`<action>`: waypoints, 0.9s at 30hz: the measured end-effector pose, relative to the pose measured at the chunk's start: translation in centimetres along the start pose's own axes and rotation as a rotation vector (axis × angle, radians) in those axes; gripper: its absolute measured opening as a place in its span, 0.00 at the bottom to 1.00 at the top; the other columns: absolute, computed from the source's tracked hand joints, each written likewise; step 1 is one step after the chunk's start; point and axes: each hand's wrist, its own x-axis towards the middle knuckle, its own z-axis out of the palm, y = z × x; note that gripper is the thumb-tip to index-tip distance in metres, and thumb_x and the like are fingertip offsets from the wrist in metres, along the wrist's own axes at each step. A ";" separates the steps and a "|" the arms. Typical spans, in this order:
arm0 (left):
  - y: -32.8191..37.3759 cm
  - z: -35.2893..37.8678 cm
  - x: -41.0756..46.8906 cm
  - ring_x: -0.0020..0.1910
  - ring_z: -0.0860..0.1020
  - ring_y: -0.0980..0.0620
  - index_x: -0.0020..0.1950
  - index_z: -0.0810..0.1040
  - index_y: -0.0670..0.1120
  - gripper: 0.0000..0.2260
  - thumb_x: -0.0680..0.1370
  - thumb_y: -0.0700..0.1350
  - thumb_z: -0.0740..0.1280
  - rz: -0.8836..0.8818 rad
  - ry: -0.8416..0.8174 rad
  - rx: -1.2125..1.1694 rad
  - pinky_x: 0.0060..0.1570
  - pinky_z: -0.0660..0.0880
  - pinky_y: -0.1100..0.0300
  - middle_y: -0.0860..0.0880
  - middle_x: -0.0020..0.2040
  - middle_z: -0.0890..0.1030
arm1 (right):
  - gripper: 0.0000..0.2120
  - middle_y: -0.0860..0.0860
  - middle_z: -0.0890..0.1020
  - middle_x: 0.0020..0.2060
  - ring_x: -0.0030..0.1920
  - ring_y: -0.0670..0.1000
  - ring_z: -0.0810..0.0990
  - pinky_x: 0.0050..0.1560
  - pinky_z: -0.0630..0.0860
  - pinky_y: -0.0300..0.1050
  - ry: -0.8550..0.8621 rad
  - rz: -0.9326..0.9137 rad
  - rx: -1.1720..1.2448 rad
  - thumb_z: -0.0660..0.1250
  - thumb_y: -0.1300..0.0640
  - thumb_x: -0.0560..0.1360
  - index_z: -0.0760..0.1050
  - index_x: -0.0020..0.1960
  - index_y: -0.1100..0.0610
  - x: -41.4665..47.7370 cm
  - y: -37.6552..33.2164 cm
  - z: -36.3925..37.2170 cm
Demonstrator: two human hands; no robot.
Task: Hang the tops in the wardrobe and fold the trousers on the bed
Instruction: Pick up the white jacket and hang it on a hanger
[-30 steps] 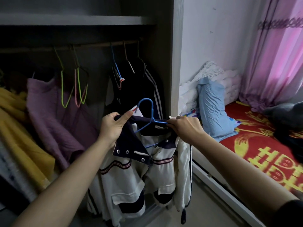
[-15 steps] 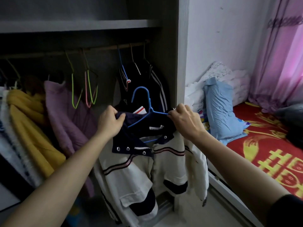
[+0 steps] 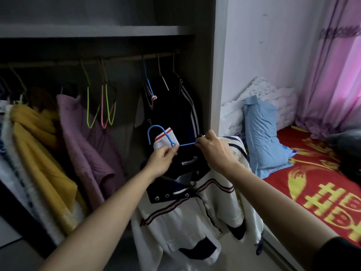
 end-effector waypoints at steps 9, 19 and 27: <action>2.1 2.0 0.9 0.26 0.70 0.64 0.39 0.75 0.48 0.15 0.83 0.53 0.61 0.073 -0.040 -0.150 0.30 0.66 0.72 0.60 0.24 0.72 | 0.17 0.54 0.76 0.47 0.36 0.51 0.81 0.33 0.83 0.47 -0.112 0.574 1.301 0.61 0.61 0.83 0.69 0.71 0.60 -0.1 0.8 -2.0; 2.5 0.4 -0.1 0.28 0.67 0.57 0.38 0.71 0.36 0.30 0.77 0.65 0.64 0.122 0.059 -0.025 0.30 0.67 0.71 0.52 0.28 0.67 | 0.23 0.48 0.80 0.40 0.42 0.52 0.78 0.35 0.67 0.45 -0.083 0.312 0.165 0.55 0.32 0.78 0.79 0.50 0.47 0.0 1.4 -1.3; 2.5 -2.6 -2.0 0.28 0.66 0.58 0.34 0.70 0.41 0.25 0.81 0.60 0.61 0.307 0.159 -0.028 0.30 0.64 0.66 0.56 0.26 0.67 | 0.18 0.59 0.85 0.47 0.46 0.57 0.84 0.49 0.80 0.48 -0.396 0.652 1.135 0.67 0.47 0.79 0.81 0.50 0.64 4.9 -1.6 -2.3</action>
